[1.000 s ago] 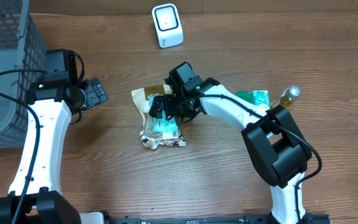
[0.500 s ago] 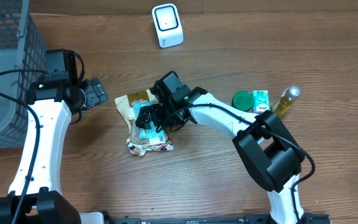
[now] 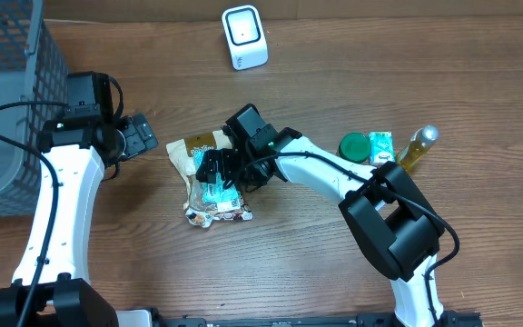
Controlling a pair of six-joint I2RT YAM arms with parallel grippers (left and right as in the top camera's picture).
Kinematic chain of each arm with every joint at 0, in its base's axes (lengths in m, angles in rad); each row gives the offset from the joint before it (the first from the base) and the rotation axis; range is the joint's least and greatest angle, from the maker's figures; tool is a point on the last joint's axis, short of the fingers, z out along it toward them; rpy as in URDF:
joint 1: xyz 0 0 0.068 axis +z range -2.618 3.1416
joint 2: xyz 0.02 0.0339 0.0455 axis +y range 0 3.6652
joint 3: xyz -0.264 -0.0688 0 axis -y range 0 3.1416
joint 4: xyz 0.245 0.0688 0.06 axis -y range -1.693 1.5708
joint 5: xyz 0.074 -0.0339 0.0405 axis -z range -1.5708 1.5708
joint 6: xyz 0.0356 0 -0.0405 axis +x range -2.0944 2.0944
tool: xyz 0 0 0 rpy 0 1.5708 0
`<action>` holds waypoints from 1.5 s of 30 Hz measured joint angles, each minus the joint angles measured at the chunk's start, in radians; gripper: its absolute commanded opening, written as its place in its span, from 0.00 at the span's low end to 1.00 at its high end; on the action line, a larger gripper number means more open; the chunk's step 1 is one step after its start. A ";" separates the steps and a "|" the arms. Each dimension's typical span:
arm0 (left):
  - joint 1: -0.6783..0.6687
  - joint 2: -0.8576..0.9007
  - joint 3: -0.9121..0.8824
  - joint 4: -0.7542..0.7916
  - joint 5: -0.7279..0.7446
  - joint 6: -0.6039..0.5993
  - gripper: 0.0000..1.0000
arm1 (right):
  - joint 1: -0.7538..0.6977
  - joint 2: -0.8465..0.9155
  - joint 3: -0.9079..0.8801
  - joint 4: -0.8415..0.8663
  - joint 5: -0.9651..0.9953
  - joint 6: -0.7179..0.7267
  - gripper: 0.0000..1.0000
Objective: Scan the item barcode
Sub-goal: 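Descend the right gripper onto the mint-green packet inside the PanTree bag, then close the right gripper on the mint-green packet's edge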
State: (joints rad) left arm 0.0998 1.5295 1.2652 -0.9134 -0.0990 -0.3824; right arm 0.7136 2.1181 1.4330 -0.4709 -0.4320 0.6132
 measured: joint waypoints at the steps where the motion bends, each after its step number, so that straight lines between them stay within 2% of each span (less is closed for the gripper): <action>1: 0.000 0.000 0.000 0.000 0.000 0.000 1.00 | 0.000 0.000 0.000 -0.005 0.001 0.002 1.00; 21: 0.000 0.000 0.000 0.000 0.000 0.000 1.00 | 0.000 -0.011 0.014 -0.209 -0.058 0.019 1.00; 31: 0.000 0.000 0.000 0.000 0.000 0.000 1.00 | 0.014 -0.010 0.000 -0.152 -0.122 0.075 1.00; 37: 0.000 0.000 0.000 0.000 0.000 0.000 1.00 | 0.080 0.001 -0.003 -0.044 -0.110 0.106 1.00; 43: 0.000 0.000 0.000 0.000 0.000 0.000 0.99 | 0.114 0.001 -0.003 -0.040 -0.081 0.112 1.00; 44: 0.000 0.000 0.000 0.000 0.000 0.000 1.00 | 0.113 0.001 -0.003 -0.042 -0.084 0.112 0.95; 45: 0.000 0.000 0.000 0.000 0.000 0.000 1.00 | 0.112 0.001 -0.003 -0.045 -0.089 0.106 0.95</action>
State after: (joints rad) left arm 0.0998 1.5295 1.2652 -0.9134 -0.0990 -0.3824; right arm 0.8257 2.1193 1.4296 -0.5156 -0.5209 0.7197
